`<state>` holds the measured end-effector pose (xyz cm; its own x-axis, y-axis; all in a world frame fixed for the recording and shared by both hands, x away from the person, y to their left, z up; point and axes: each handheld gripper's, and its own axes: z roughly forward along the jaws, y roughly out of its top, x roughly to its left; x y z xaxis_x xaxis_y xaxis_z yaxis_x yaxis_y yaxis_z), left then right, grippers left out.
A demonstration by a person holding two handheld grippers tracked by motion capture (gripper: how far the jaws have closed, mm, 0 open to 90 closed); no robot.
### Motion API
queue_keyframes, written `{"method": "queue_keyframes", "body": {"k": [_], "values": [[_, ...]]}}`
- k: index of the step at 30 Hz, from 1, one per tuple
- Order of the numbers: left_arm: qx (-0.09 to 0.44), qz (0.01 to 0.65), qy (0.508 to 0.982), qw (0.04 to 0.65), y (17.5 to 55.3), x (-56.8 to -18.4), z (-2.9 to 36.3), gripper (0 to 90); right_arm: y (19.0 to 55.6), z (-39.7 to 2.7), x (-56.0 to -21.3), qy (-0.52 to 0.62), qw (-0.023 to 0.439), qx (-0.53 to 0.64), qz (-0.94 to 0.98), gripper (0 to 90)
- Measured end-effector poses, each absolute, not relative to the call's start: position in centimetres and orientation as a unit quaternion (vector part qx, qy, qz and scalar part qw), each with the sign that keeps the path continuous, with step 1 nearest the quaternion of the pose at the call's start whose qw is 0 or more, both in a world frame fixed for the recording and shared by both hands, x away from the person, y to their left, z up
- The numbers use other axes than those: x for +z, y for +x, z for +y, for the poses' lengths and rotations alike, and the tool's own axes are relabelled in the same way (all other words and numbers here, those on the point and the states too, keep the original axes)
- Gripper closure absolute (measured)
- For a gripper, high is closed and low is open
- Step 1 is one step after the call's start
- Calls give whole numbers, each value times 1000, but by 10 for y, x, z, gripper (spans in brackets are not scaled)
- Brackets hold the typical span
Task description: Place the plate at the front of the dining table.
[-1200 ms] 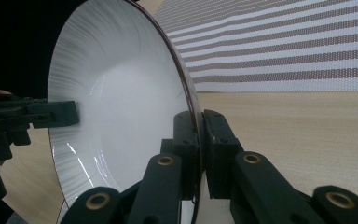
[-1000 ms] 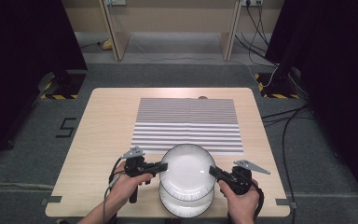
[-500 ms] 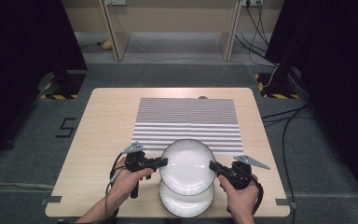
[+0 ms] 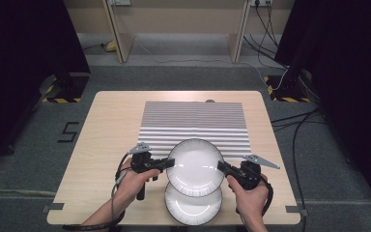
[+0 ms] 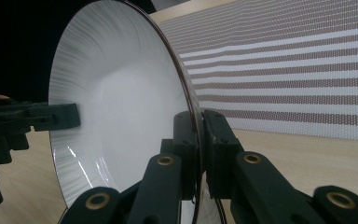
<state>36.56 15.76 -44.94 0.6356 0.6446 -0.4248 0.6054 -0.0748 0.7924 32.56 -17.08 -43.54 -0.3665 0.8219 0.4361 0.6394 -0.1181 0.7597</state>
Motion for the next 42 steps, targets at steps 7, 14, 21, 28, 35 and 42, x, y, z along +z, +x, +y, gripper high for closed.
{"method": "queue_keyframes", "body": {"k": [7, 14, 21, 28, 35, 42], "values": [[23, 424, 736, 527, 374, -447, 155, 829, 332, -172, -436, 559, 93, 502, 654, 848], [26, 427, 734, 527, 382, -444, 154, 831, 338, -172, -436, 559, 94, 503, 652, 849], [28, 428, 731, 531, 388, -440, 152, 832, 344, -173, -430, 558, 99, 505, 651, 848], [27, 430, 728, 533, 394, -438, 152, 832, 352, -174, -425, 557, 105, 503, 653, 847], [29, 429, 728, 534, 400, -436, 152, 832, 357, -173, -423, 557, 107, 505, 651, 846], [31, 426, 729, 535, 404, -435, 153, 832, 360, -172, -422, 557, 109, 506, 649, 845]]}}
